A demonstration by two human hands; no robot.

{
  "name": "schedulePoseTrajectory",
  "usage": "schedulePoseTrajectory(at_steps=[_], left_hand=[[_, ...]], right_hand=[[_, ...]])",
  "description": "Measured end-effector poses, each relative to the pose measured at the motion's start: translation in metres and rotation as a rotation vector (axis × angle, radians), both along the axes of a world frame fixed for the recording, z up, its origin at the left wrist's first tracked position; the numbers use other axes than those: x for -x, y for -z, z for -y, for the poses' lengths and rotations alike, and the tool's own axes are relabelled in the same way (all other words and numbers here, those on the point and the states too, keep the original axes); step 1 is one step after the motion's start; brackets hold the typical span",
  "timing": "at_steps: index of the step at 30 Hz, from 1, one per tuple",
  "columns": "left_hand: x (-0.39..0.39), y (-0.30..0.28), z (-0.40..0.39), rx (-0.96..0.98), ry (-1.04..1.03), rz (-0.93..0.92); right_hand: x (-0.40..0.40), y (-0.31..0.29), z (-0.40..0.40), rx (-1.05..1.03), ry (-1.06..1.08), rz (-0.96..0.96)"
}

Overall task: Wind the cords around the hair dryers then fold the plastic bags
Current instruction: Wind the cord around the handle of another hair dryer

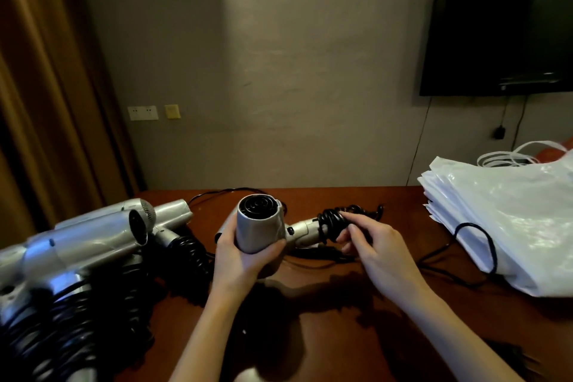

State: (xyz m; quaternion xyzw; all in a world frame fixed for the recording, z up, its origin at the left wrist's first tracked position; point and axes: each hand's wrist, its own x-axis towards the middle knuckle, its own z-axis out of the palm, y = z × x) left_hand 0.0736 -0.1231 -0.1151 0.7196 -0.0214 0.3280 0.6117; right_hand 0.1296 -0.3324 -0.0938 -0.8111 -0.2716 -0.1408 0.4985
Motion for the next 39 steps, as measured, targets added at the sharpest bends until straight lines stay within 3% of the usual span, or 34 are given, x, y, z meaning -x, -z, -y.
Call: schedulePoseTrajectory(at_steps=[2, 5, 8, 10, 23, 26, 27, 28, 30, 31, 33, 39], left_hand=[[0.001, 0.000, -0.003, 0.062, -0.034, -0.017], [0.001, 0.000, -0.008, 0.147, -0.069, -0.041], [0.000, 0.000, -0.011, 0.230, -0.088, -0.047], [-0.001, 0.001, -0.012, 0.273, -0.081, -0.050], [0.006, -0.007, -0.009, 0.387, 0.208, -0.236], [0.008, -0.006, -0.009, 0.356, 0.239, -0.271], [0.009, -0.006, -0.009, 0.334, 0.250, -0.287], [0.010, -0.006, -0.008, 0.313, 0.265, -0.305], [0.012, -0.004, -0.006, 0.291, 0.310, -0.342], [0.012, -0.004, -0.005, 0.282, 0.334, -0.348], [0.011, -0.003, -0.004, 0.248, 0.364, -0.343], [0.002, 0.000, -0.008, 0.131, 0.364, -0.274]], right_hand=[[0.003, -0.002, 0.001, -0.108, -0.074, -0.067], [0.006, -0.006, 0.000, -0.274, -0.340, -0.316], [0.004, -0.003, 0.001, -0.274, -0.554, -0.497], [0.003, 0.001, 0.003, -0.202, -0.588, -0.529], [-0.011, 0.008, 0.024, 0.219, -0.384, -0.422], [-0.018, 0.015, 0.037, 0.290, -0.396, -0.280], [-0.021, 0.015, 0.040, 0.474, -0.430, -0.201], [-0.024, 0.017, 0.043, 0.526, -0.433, -0.195], [-0.035, 0.015, 0.053, 0.331, -0.469, -0.391], [-0.031, 0.011, 0.052, 0.340, -0.528, -0.333], [-0.029, 0.008, 0.045, 0.296, -0.480, -0.489], [-0.045, -0.001, 0.059, 0.441, -0.172, -0.422]])
